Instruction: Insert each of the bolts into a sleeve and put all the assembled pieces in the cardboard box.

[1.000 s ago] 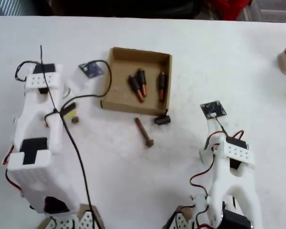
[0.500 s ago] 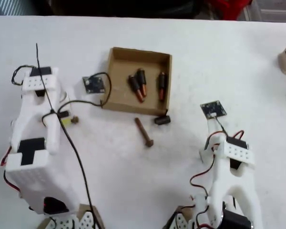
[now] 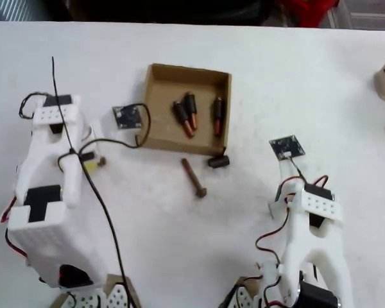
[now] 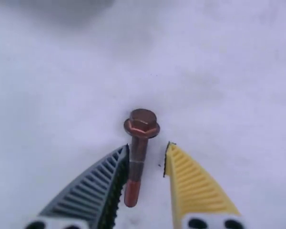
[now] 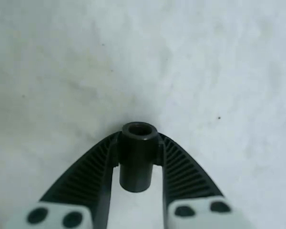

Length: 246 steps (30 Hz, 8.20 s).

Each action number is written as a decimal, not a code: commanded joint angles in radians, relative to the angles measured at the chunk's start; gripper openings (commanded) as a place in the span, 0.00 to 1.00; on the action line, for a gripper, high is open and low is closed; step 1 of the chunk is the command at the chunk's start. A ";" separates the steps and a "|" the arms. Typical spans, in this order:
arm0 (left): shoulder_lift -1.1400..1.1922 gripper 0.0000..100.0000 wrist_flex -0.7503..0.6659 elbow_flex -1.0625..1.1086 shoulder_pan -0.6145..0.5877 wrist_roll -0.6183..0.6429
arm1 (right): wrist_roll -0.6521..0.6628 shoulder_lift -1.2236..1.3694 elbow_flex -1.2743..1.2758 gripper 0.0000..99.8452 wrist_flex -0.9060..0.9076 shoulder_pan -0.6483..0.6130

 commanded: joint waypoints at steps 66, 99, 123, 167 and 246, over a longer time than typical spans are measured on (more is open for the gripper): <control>-0.811 0.02 -0.603 0.741 0.038 1.639 | 0.009 -0.036 -0.003 0.02 -0.015 -0.001; -0.820 0.02 -0.944 0.973 0.038 1.637 | -0.532 -0.039 -0.002 0.02 -0.622 -0.435; -0.820 0.02 -0.945 0.973 0.038 1.637 | -0.532 -0.030 0.354 0.02 -1.687 -0.750; -0.820 0.02 -0.945 0.974 0.048 1.637 | -0.525 0.825 0.485 0.02 -2.585 -0.875; -1.825 0.02 -1.008 1.389 0.476 1.648 | -0.532 0.964 0.273 0.02 -2.519 -1.053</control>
